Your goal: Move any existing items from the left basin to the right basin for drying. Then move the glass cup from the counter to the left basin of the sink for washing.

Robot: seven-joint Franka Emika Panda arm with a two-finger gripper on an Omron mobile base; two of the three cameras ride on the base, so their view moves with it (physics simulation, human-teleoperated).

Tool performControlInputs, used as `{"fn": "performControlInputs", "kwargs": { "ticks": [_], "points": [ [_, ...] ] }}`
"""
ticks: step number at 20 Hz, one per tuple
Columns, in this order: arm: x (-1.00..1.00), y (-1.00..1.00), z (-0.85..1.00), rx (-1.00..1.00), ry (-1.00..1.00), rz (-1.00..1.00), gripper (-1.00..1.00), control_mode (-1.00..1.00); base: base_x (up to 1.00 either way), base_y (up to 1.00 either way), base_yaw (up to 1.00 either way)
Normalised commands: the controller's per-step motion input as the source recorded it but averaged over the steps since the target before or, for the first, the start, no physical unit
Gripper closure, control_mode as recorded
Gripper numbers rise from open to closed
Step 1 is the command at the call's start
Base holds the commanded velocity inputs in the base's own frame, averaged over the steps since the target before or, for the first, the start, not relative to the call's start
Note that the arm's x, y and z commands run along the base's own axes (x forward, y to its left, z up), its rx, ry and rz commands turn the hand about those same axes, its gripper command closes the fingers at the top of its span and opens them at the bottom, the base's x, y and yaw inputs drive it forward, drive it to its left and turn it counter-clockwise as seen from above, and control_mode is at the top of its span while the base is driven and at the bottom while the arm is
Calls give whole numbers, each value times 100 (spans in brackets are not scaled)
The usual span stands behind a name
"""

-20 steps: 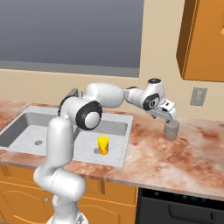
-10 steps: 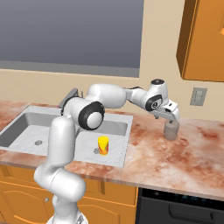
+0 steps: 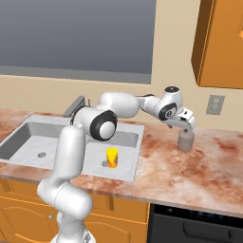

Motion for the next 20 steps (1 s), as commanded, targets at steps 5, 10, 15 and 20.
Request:
{"fn": "performControlInputs", "kwargs": {
  "ticks": [5,10,15,20],
  "points": [
    [10,-15,-5,0,0,5,-100,-100,0,0,0],
    [6,-17,-9,0,0,4,-100,-100,0,0,0],
    [8,-4,-18,0,0,5,-100,-100,0,0,0],
    [10,0,-4,0,0,4,-100,-100,0,0,0]
  ]
}}
